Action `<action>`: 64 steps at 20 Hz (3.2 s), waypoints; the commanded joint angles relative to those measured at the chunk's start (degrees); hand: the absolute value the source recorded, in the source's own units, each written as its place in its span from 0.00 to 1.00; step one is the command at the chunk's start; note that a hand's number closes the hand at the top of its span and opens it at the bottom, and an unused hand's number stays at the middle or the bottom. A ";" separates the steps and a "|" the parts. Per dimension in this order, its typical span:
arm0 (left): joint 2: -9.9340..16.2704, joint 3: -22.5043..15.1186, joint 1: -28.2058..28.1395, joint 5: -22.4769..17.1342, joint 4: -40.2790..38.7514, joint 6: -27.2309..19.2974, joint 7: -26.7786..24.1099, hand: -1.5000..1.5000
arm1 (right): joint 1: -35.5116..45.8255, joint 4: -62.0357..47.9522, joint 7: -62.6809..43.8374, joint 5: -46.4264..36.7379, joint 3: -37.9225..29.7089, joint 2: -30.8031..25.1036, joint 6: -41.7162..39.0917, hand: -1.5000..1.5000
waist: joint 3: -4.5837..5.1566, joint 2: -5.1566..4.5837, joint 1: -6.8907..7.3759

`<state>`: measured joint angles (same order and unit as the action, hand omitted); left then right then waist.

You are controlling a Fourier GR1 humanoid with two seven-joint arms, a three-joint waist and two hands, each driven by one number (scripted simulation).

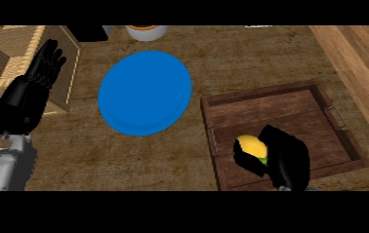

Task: Pick the lemon from the tray and place it in the plate

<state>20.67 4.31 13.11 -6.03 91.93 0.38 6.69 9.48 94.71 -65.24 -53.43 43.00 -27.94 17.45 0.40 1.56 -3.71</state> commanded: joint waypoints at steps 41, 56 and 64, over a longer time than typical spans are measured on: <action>-4.62 -4.13 8.04 1.98 -2.81 3.53 -0.58 0.50 | 51.78 -51.92 6.04 14.57 -9.63 27.92 12.78 1.00 | -0.36 -3.32 10.18; -5.42 -4.34 10.48 2.22 -3.63 3.44 -0.12 0.50 | 51.83 -56.98 20.58 27.29 -14.00 27.93 38.56 0.00 | -0.50 -3.77 11.47; -4.21 -2.48 7.61 2.03 -4.00 3.82 -1.17 0.50 | 50.56 -52.26 27.82 36.37 -15.26 27.92 48.75 0.00 | -0.45 -2.76 8.93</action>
<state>15.86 0.82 21.82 -4.07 88.37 4.22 6.17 60.85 40.74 -38.85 -20.90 28.37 -0.33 58.01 -0.06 -1.62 6.67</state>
